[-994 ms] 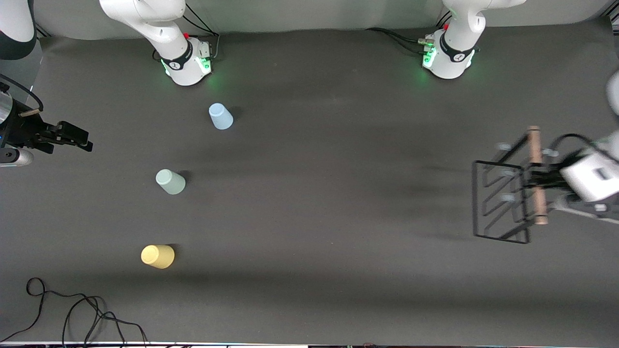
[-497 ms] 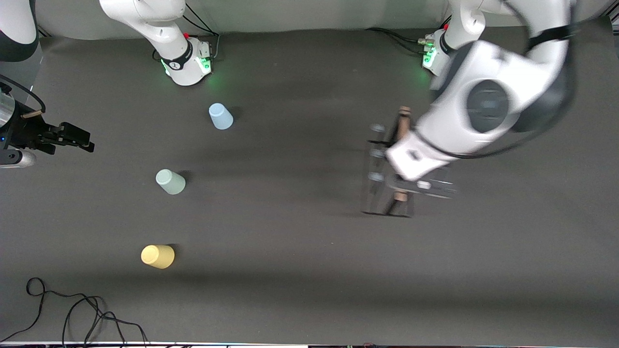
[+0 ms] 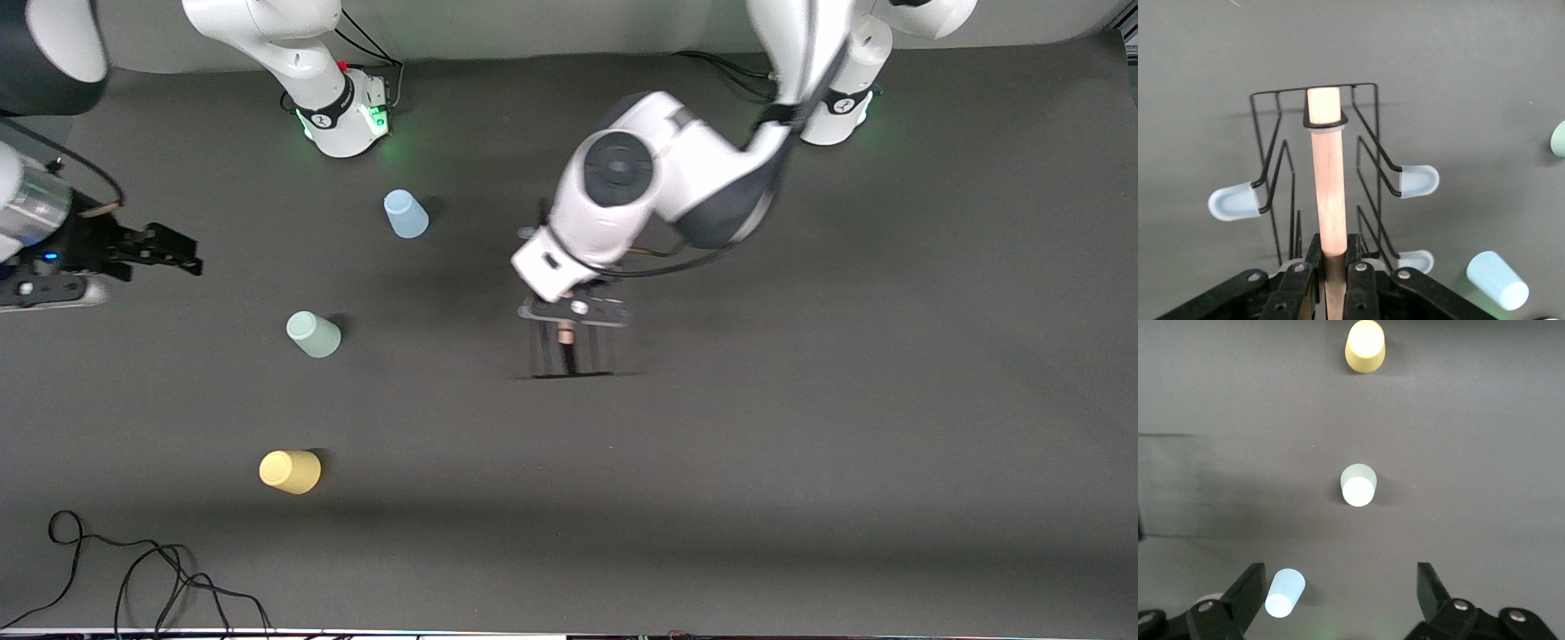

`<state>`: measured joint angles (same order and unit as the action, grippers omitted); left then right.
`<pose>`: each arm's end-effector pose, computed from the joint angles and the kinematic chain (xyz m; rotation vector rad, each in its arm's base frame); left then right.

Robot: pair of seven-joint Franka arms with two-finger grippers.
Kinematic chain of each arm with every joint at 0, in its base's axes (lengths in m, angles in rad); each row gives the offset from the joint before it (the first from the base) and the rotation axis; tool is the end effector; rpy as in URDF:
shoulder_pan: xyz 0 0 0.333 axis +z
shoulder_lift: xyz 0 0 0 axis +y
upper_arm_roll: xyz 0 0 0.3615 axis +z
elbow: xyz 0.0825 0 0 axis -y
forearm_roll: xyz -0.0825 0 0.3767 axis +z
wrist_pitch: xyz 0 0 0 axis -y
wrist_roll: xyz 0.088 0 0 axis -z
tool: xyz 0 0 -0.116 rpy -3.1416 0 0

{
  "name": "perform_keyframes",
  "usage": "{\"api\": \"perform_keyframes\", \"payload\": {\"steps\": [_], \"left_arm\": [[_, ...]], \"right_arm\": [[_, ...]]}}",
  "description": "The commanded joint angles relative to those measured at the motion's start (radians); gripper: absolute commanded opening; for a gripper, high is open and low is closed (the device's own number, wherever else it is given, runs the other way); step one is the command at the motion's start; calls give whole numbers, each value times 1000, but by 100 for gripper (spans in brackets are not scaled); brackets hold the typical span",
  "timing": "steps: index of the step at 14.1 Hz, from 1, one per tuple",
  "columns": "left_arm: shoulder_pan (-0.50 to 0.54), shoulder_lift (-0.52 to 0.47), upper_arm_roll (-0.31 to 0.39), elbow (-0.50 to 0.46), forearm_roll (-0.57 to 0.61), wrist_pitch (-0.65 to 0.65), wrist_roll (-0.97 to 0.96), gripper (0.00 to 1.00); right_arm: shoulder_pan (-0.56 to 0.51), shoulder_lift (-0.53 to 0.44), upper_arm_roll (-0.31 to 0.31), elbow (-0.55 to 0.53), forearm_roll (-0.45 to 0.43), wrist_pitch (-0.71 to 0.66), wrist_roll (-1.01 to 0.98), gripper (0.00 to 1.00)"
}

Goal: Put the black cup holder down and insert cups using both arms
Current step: 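Carry the cup holder to the table middle and set it down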

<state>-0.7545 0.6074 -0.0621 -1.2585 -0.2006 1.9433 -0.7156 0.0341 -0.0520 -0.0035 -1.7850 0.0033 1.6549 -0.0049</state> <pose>0.5153 -0.5526 0.4459 2.9219 -0.0329 -0.1459 0.5271 0.0164 0.5964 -3.1363 -0.0551 0.1226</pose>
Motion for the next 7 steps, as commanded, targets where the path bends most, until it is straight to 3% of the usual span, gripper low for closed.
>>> {"api": "perform_keyframes", "payload": {"steps": [1,4,7], "left_arm": [[-64,70,18,71,-8,20,-76,0],[-95,106,16,77,-6,23,-105,0],[-112,120,18,71,-3,22,-119,0]], "right_arm": [[9,-189,-9,-252,-2,121,11,100],[7,-230,-53,-299,-12,129,-27,100],[9,-233,-59,-346,-12,170,-27,100]]}}
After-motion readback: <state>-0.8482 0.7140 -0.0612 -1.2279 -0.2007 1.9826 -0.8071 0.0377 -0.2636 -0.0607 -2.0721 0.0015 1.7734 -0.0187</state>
